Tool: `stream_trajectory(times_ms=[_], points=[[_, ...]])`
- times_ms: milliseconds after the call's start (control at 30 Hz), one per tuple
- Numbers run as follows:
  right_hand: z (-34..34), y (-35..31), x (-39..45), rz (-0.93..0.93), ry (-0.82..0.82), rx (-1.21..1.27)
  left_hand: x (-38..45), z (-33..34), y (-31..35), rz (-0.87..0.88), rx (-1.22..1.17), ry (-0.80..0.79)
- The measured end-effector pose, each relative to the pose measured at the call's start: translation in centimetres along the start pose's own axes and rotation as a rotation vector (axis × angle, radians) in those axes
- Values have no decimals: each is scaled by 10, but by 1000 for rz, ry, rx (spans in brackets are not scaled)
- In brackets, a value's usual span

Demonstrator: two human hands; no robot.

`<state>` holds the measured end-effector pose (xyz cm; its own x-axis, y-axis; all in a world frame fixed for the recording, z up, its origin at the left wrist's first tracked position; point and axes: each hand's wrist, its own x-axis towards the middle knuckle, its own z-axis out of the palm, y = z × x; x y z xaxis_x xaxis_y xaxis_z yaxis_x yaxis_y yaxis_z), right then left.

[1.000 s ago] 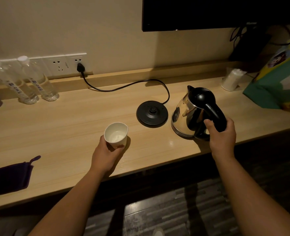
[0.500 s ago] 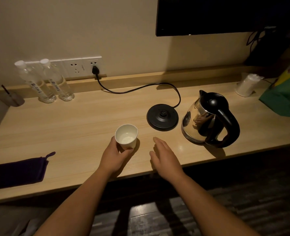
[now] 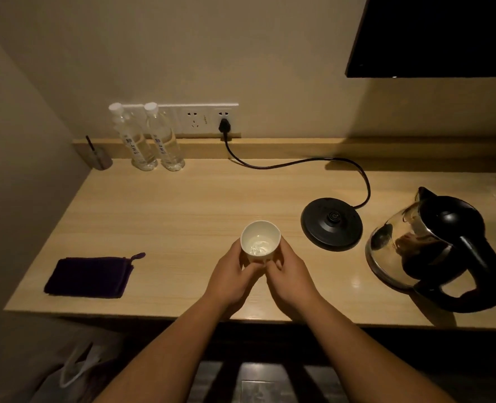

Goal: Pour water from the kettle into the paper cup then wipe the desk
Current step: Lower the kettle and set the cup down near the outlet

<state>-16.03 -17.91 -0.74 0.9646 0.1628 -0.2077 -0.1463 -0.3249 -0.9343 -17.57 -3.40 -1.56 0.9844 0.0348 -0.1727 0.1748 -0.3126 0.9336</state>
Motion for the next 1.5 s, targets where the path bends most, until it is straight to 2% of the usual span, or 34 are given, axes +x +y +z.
stream_trajectory(times_ms=[133,433,733,1267,1400,1500], points=[[4,-9,29,-13,-12,25,24,-8,2,3,-89,15],[10,-30,132,-81,41,-57,125,-43,13,136,140,39],[13,-38,207,-88,98,-64,205,-53,12,142,152,12],[11,-36,218,-79,64,-61,219,-50,1,179,162,42],[5,-40,211,-104,58,-211,214,-49,4,194,199,32],[-2,-38,198,-72,39,-381,199,-47,2,169,349,70]])
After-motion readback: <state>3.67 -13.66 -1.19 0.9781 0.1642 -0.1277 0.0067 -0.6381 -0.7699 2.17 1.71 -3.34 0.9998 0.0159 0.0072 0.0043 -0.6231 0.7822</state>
